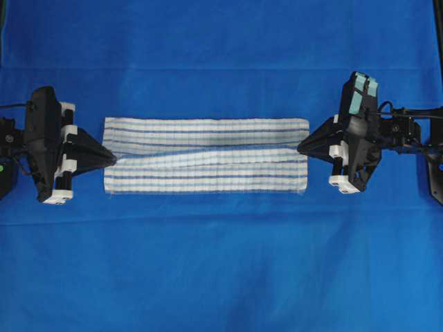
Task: Fold the blue towel.
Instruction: 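Lift the far corners and fold them toward the near edge, then release the corners and regrasp the folded towel's short ends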
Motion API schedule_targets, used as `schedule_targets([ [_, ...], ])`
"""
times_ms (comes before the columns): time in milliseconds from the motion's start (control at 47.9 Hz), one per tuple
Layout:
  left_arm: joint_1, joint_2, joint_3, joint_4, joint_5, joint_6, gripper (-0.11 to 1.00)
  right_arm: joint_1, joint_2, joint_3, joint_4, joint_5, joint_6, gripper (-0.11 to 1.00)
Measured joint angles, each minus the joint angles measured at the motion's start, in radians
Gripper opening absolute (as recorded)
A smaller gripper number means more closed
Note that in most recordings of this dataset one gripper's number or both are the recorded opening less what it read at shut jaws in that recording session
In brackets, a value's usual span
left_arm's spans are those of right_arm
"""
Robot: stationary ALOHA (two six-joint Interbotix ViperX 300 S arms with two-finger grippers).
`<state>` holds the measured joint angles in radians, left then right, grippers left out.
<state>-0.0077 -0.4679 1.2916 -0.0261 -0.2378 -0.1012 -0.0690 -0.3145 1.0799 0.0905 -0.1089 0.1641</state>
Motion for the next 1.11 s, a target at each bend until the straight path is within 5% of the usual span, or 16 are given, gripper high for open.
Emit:
schedule_targets([
  [501,-0.008,0.018,0.002,0.0,0.0,-0.005,0.05,0.02,0.051,-0.005,0.04,0.0,0.002,0.13],
  [710,-0.008,0.011,0.002,0.0,0.0,-0.006,0.4,0.037,0.067,-0.029,0.041,0.002,0.002,0.65],
  [898,-0.006,-0.014,-0.002,0.0,0.0,0.011,0.73,0.029,0.049,-0.031,0.041,0.002,-0.008,0.6],
  [1107,0.083,-0.026,-0.008,0.0,0.002,0.018,0.71,-0.083,0.034,-0.028,0.04,0.003,-0.014,0.6],
])
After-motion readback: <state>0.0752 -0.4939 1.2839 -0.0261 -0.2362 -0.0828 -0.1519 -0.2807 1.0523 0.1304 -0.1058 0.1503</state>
